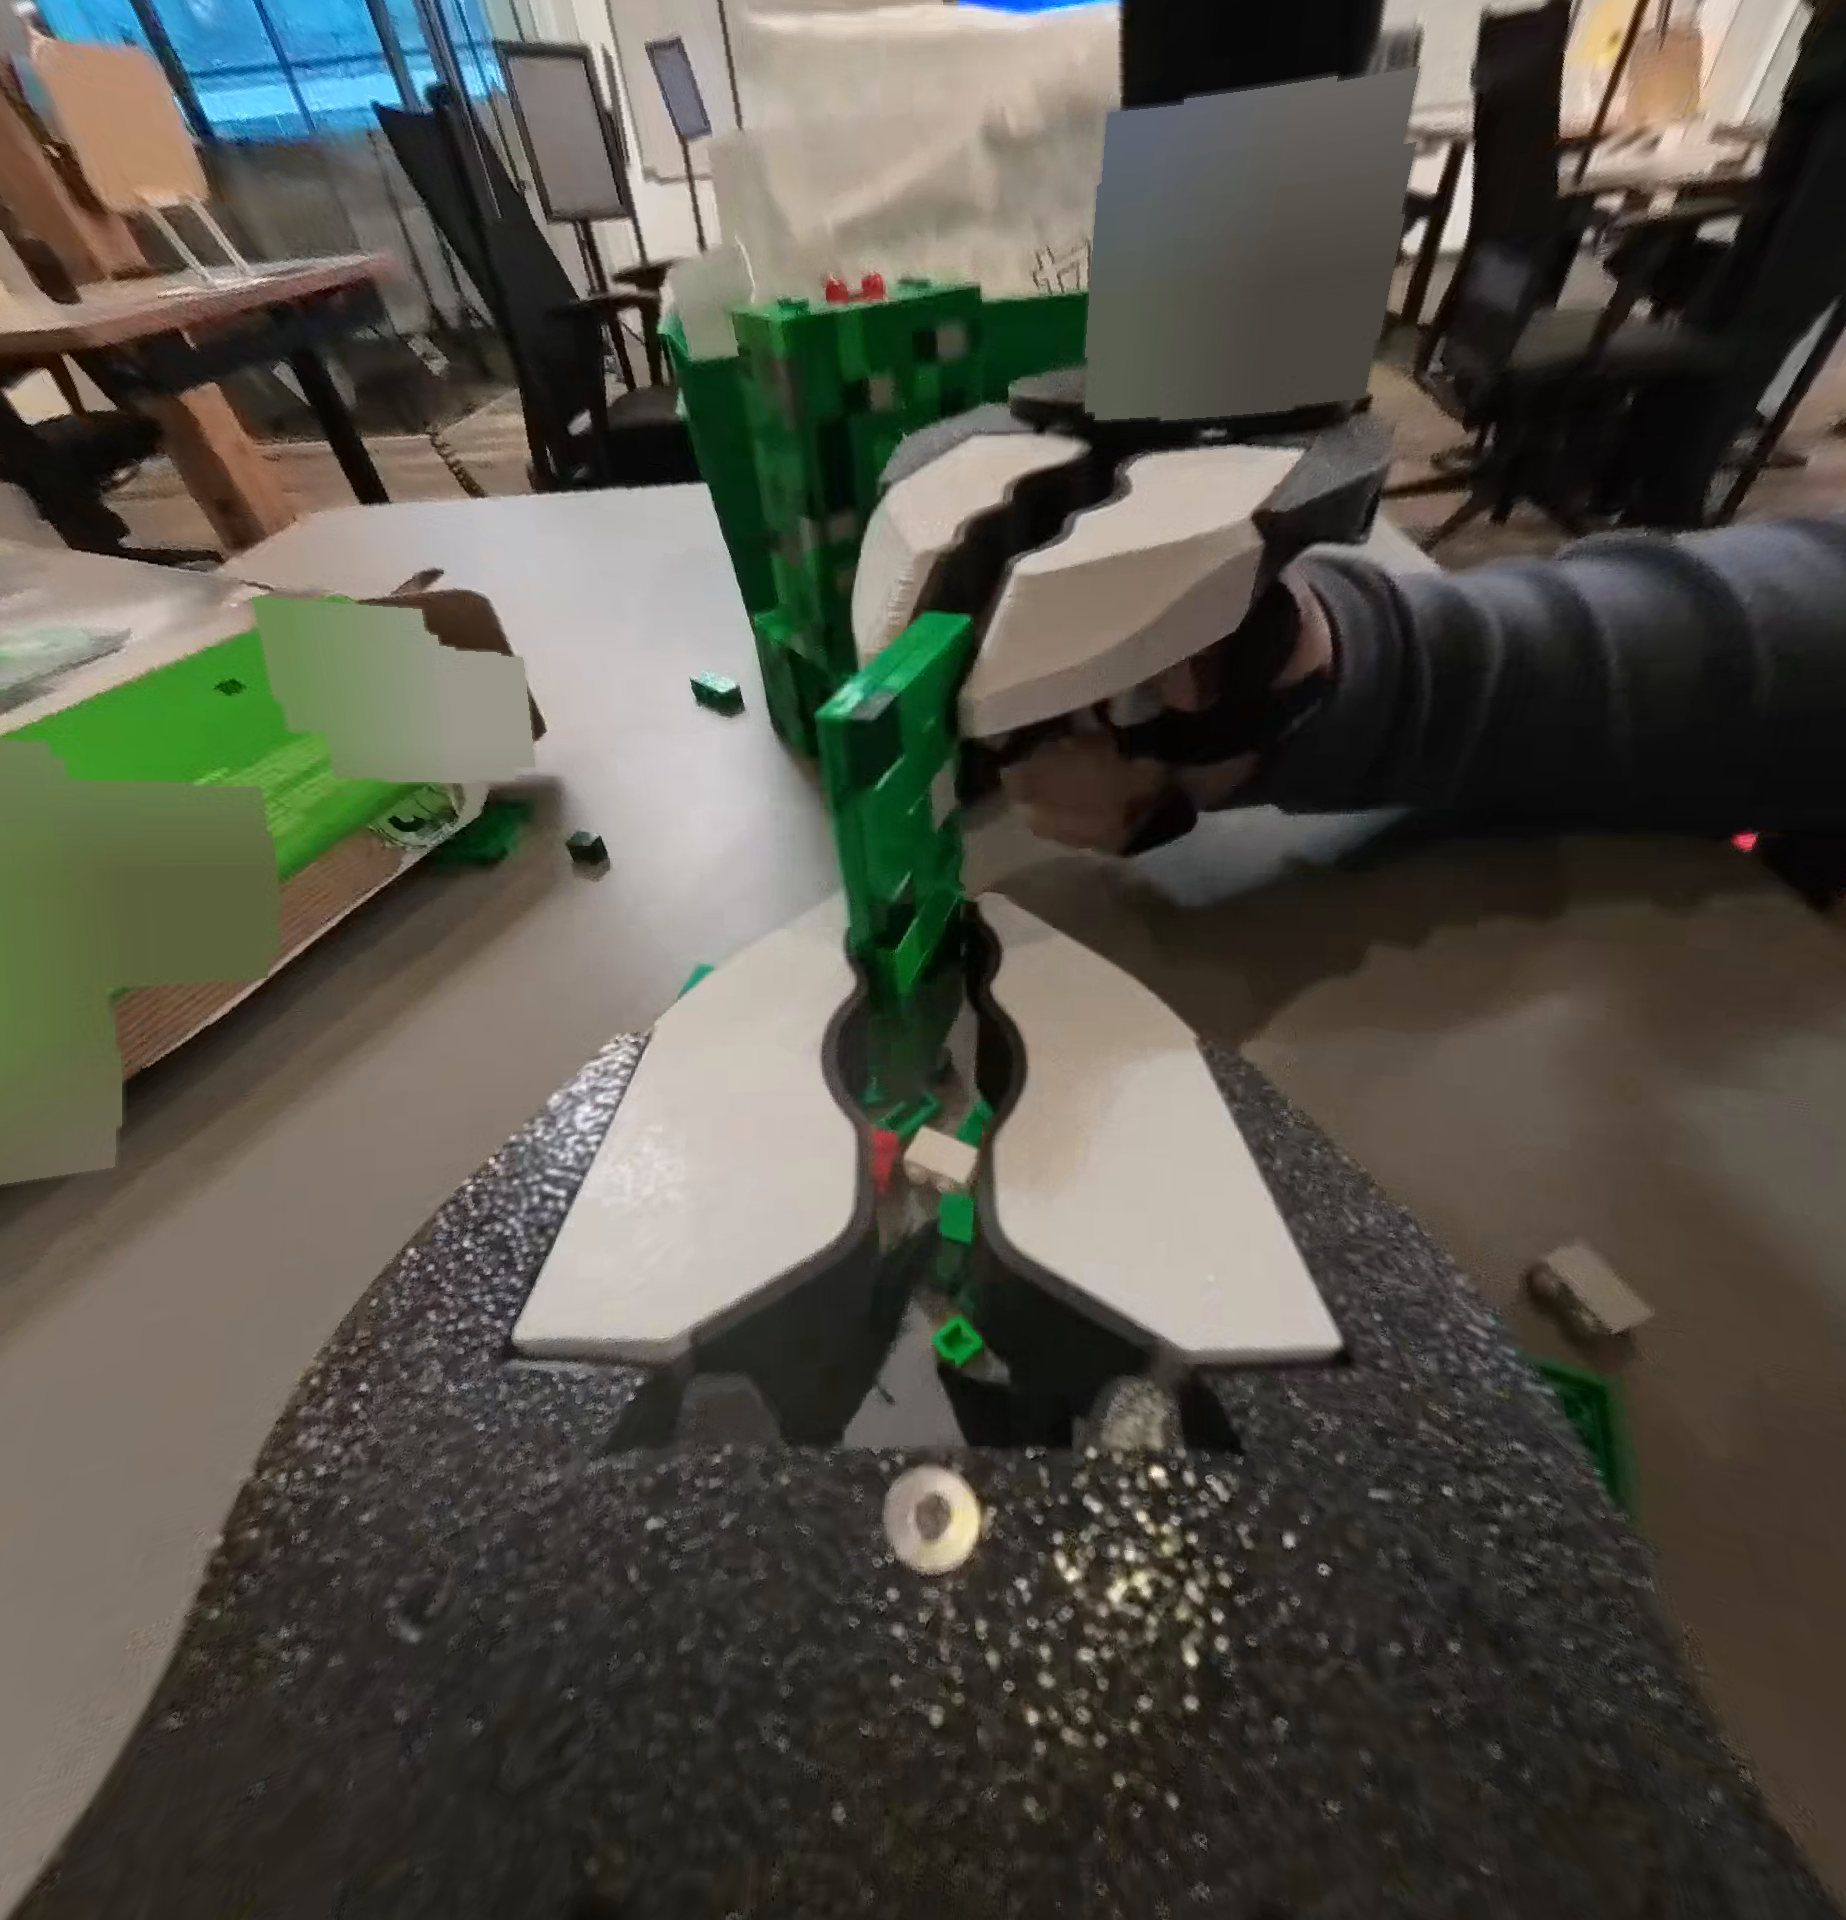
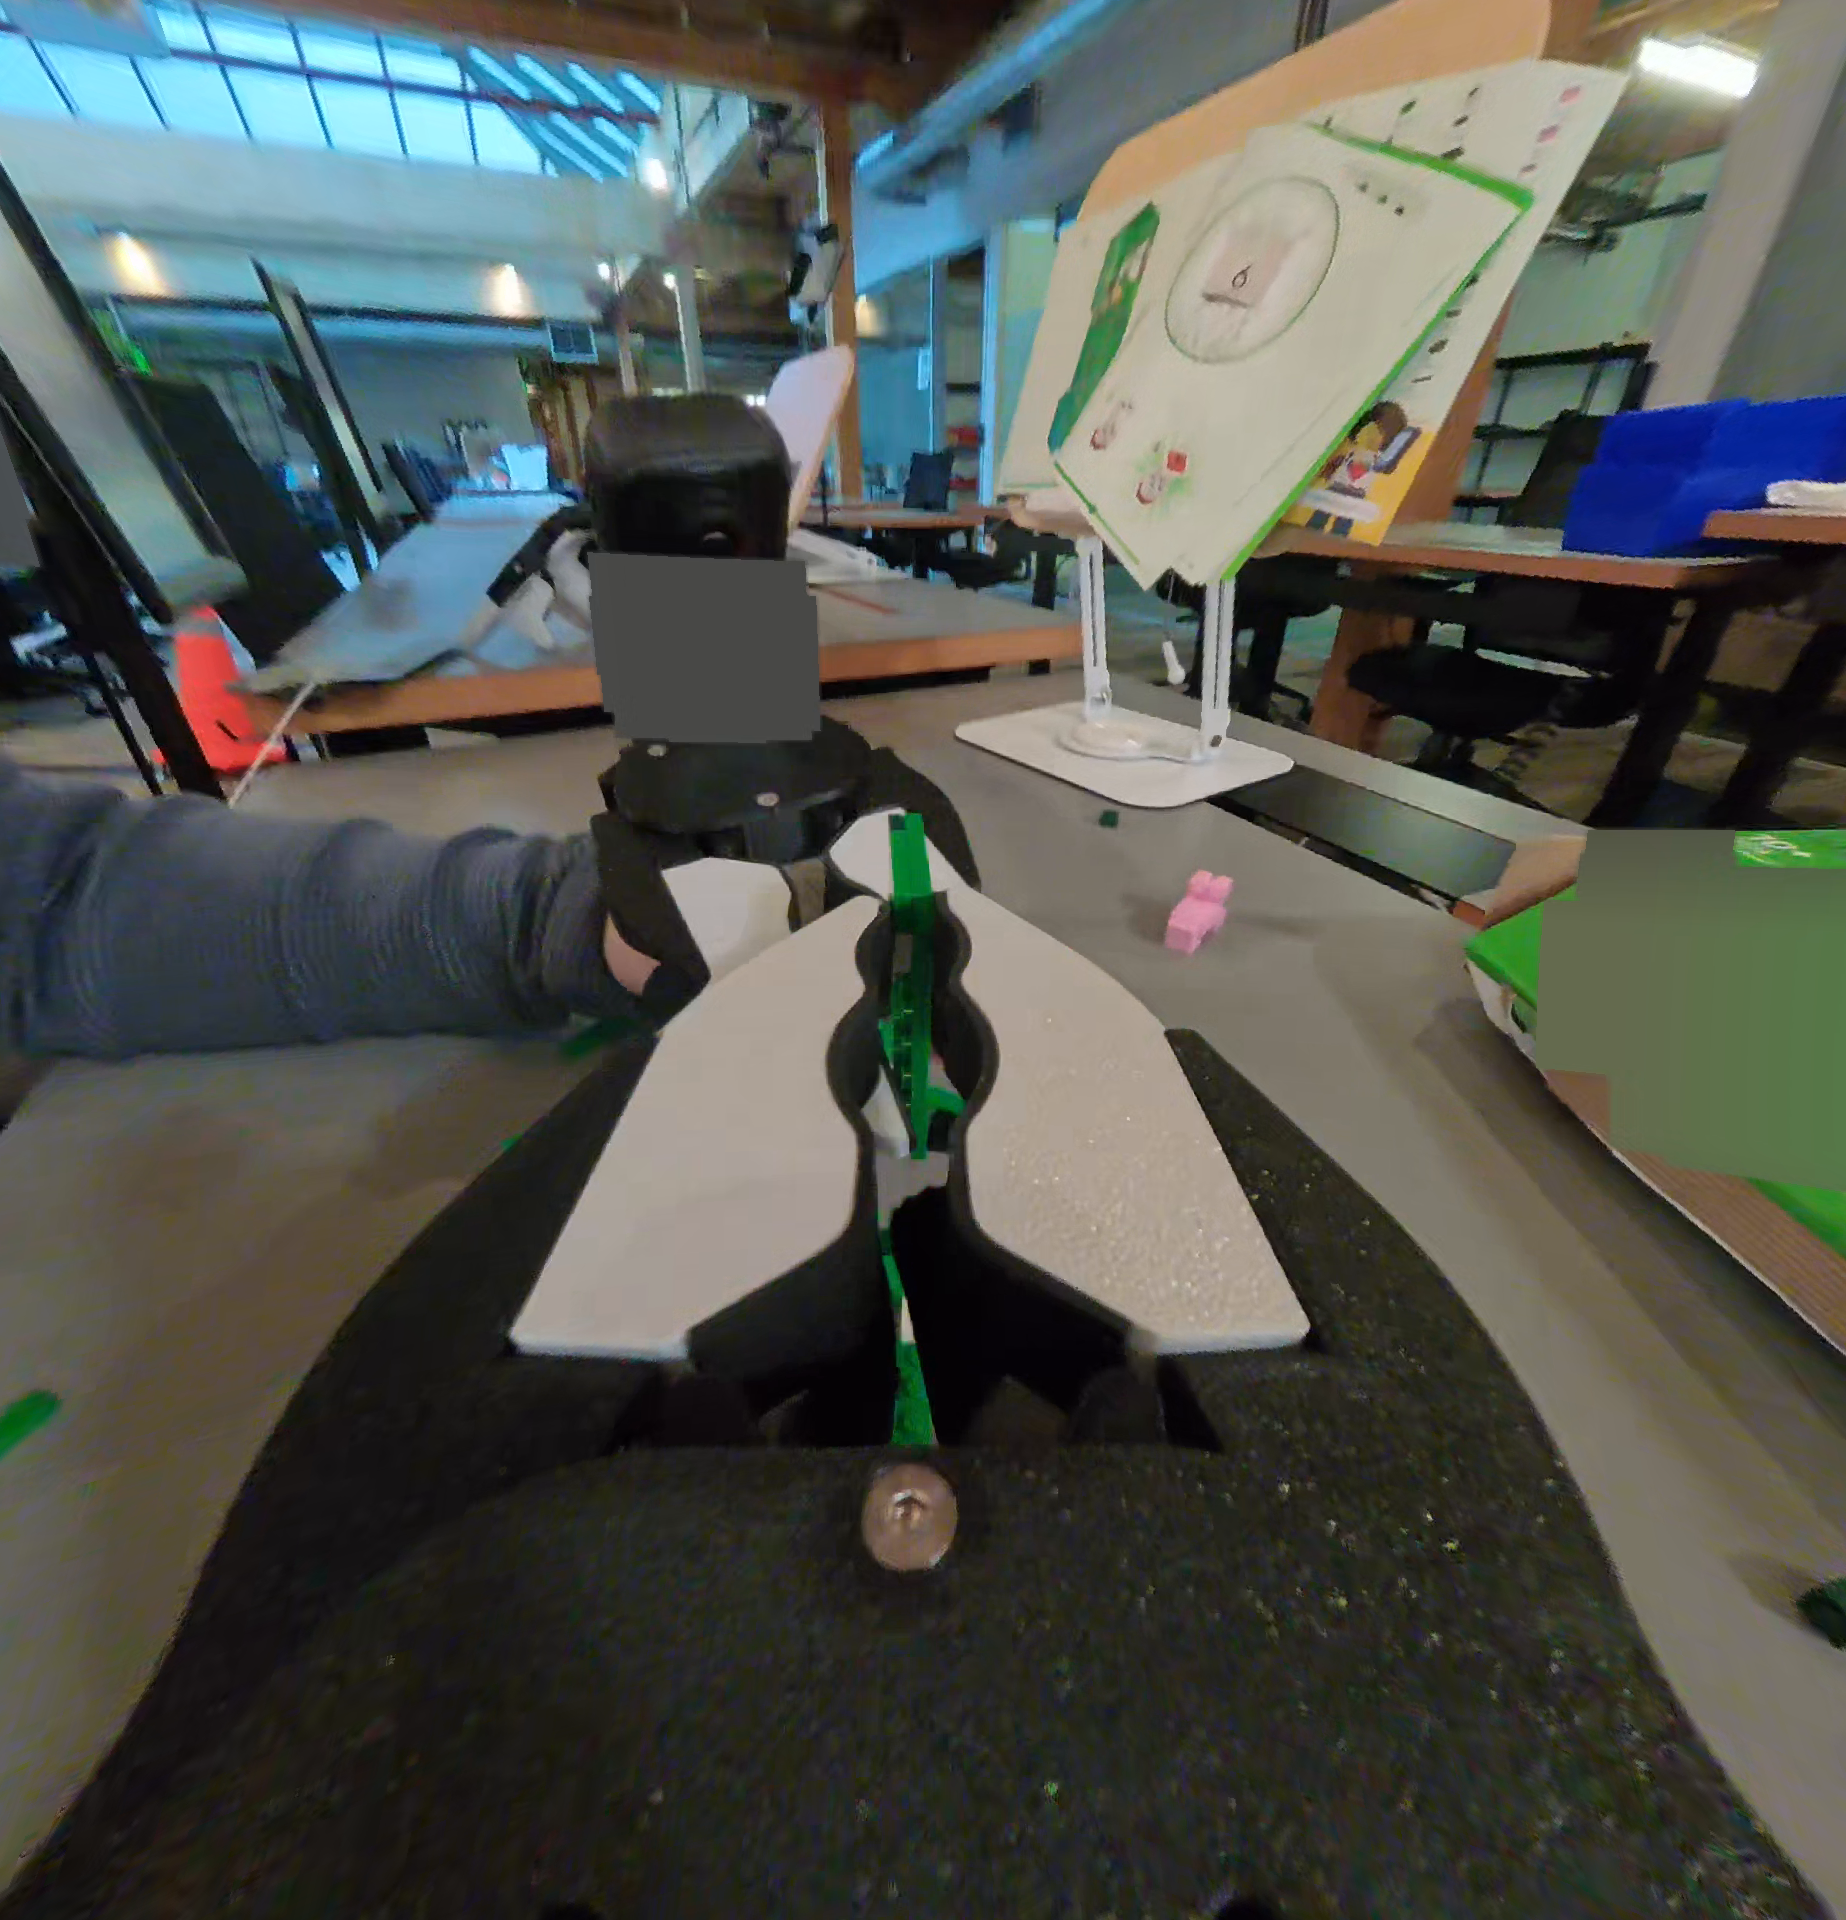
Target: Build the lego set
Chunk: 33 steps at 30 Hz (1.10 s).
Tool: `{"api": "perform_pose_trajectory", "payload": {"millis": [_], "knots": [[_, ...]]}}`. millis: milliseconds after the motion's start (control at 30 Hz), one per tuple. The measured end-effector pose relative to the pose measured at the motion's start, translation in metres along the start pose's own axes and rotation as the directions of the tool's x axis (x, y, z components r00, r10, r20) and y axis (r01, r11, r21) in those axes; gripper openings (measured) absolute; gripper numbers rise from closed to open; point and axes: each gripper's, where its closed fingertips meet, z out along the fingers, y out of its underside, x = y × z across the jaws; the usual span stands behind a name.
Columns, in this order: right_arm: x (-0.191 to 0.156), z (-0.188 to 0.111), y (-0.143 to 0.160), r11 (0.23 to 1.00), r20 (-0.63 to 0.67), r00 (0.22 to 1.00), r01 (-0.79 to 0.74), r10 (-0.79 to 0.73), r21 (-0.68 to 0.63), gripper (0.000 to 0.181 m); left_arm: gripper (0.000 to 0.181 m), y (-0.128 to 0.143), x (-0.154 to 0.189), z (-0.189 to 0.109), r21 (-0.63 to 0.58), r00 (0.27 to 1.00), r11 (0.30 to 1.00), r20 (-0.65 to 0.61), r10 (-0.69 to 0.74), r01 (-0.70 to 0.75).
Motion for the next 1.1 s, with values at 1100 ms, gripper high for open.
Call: {"api": "perform_pose_trajectory", "payload": {"millis": [1100], "knots": [[0.028,0.021,0.026,0.999,-0.202,0.979,-0.019,0.009,-0.05,0.036,0.006,0.026,-0.044,-0.003,-0.286,0.895,0.951,0.385,0.225,-0.116]]}}
